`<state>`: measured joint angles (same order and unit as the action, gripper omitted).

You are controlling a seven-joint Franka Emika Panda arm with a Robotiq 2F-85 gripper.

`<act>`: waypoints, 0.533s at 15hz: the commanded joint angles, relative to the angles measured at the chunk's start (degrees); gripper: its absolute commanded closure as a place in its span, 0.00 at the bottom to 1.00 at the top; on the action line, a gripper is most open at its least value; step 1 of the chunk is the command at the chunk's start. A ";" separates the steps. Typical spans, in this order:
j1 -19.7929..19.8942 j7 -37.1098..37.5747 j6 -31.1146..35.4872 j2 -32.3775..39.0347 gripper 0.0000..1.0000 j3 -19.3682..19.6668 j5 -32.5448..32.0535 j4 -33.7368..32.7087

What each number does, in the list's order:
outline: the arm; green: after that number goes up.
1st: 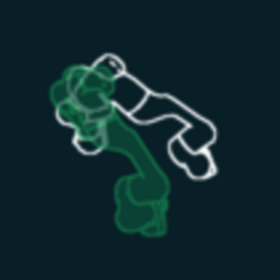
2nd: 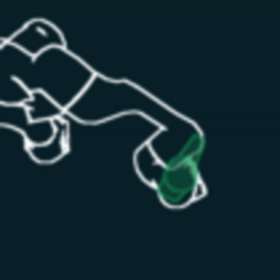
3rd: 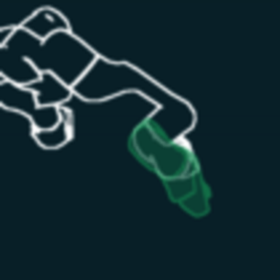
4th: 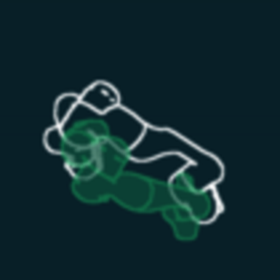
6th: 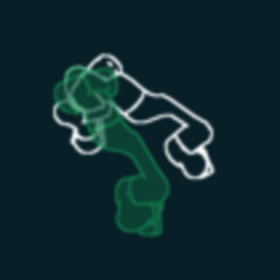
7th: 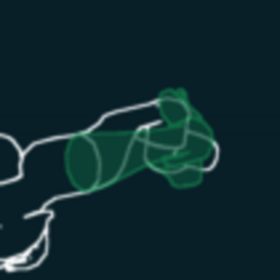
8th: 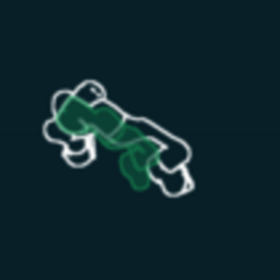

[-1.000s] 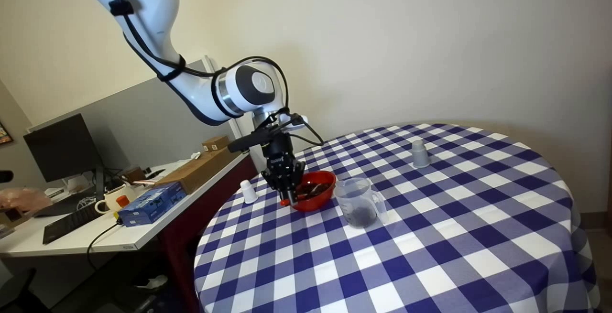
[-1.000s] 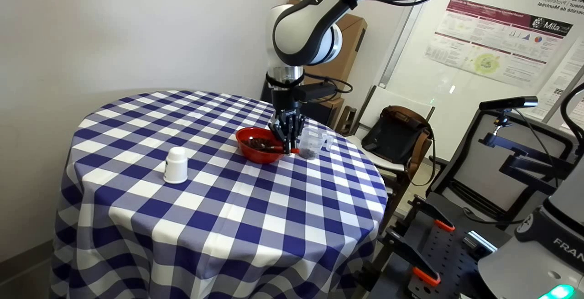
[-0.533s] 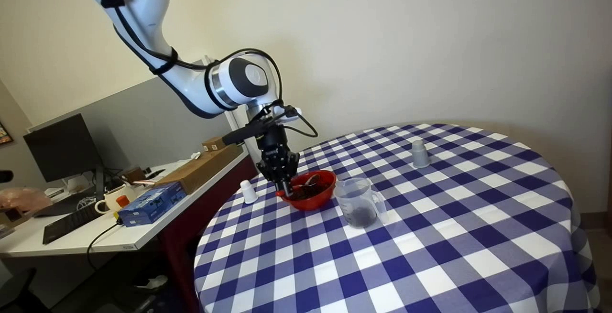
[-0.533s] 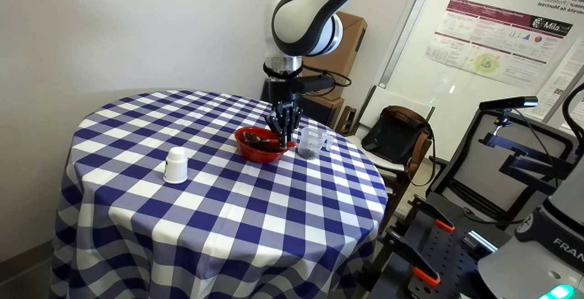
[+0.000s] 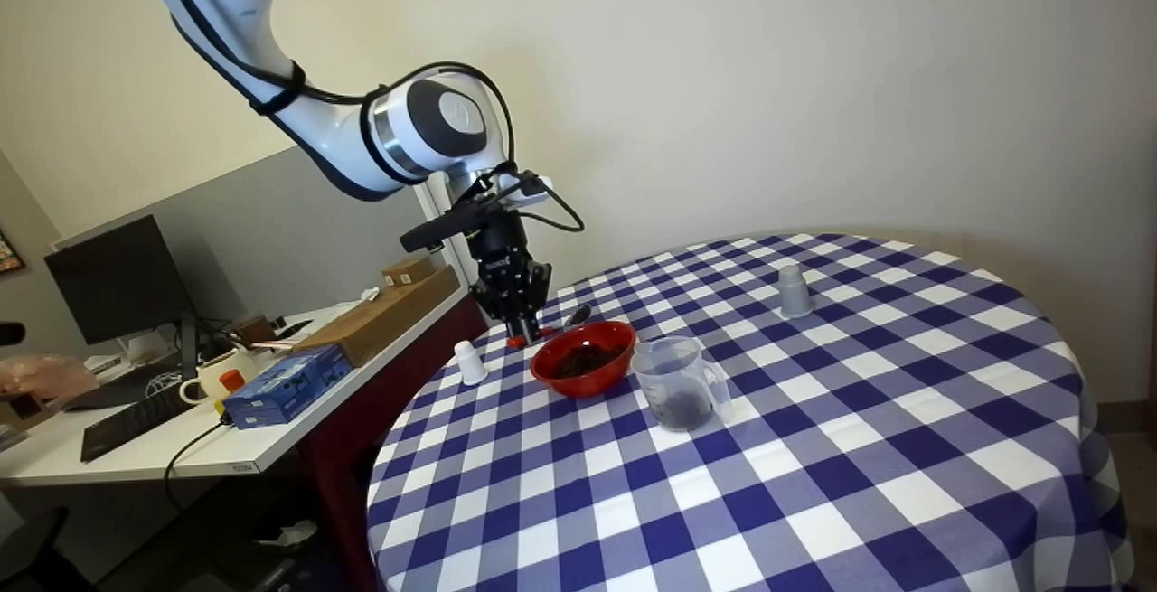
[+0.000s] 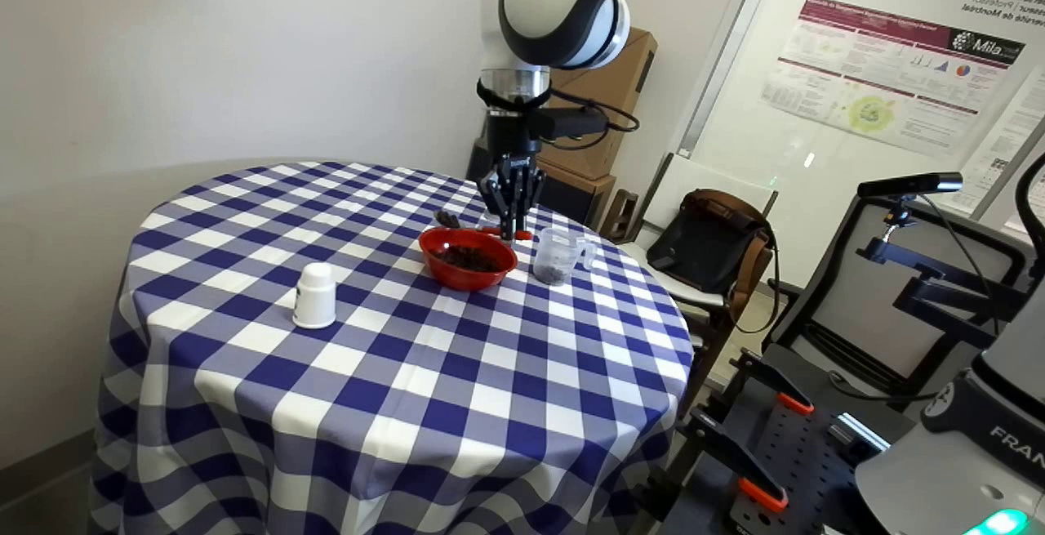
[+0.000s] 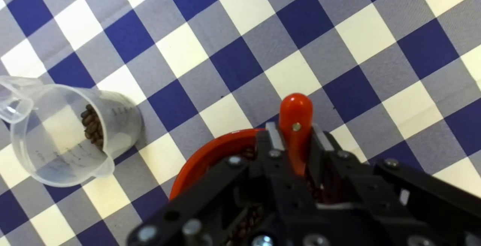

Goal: Use the spoon to scoop some of the contents in the red bowl and put them in the colourless cup.

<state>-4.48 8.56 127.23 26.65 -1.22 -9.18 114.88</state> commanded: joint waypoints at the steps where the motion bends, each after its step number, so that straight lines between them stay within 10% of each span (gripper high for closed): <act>1: -0.03 -1.01 -0.22 -6.15 0.95 0.29 0.56 5.60; 8: 1.36 -0.47 -1.48 -16.02 0.95 1.28 0.47 13.15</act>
<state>-3.76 8.56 126.70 16.61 -0.51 -9.19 123.43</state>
